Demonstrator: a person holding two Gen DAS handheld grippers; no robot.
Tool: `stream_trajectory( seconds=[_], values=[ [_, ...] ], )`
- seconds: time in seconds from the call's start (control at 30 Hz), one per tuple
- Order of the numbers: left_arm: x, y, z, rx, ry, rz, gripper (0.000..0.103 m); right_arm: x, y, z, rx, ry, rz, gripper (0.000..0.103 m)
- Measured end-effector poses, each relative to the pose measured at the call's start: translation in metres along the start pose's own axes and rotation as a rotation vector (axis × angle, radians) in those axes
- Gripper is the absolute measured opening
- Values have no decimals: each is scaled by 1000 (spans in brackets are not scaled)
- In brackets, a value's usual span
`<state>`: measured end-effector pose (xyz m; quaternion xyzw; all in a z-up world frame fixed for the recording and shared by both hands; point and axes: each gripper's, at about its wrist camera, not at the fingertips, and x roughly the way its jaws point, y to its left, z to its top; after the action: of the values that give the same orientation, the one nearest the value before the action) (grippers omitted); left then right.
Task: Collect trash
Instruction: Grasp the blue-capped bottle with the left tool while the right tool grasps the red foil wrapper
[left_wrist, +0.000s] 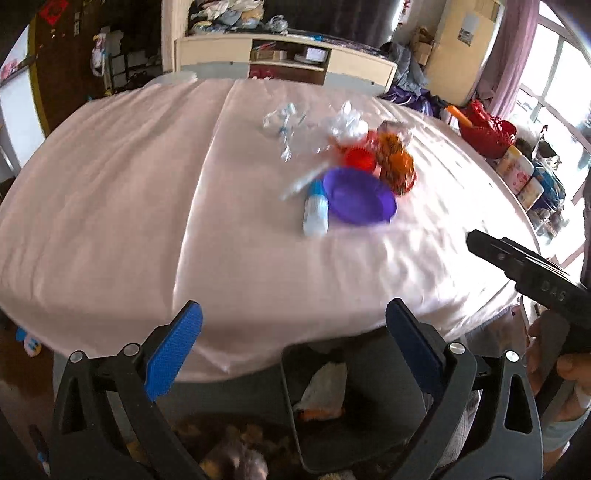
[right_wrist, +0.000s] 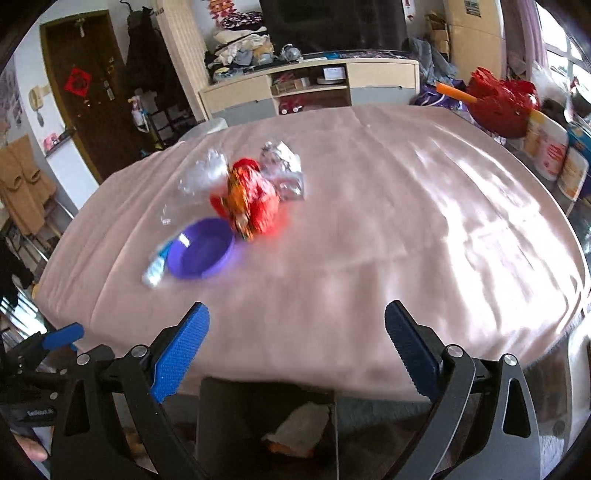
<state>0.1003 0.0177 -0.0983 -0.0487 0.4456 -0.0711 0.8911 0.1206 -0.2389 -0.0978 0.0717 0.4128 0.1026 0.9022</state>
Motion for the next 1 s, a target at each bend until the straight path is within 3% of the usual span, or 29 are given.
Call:
stream_trajectory(
  seconds=[0.03, 0.2, 0.27, 0.63, 0.67, 0.73, 0.83, 1.0],
  values=[
    [2, -3, 3, 12, -9, -2, 87, 3, 0, 4, 3, -1, 3, 96],
    [23, -7, 21, 43, 6, -15, 51, 25, 5, 24, 11, -16, 36, 95],
    [32, -6, 27, 53, 7, -4, 46, 33, 6, 32, 11, -23, 48, 91],
    [59, -1, 44, 81, 18, -4, 45, 80, 15, 57, 45, 17, 81, 76],
    [61, -1, 45, 88, 16, -4, 44, 82, 15, 56, 49, 22, 88, 73],
    [62, -2, 47, 90, 12, -5, 39, 87, 13, 57, 57, 33, 109, 52],
    [63, -2, 49, 89, 13, -16, 21, 85, 12, 57, 61, 26, 125, 47],
    [59, -2, 45, 86, 18, -11, 20, 64, 10, 54, 38, -1, 111, 46]
  ],
)
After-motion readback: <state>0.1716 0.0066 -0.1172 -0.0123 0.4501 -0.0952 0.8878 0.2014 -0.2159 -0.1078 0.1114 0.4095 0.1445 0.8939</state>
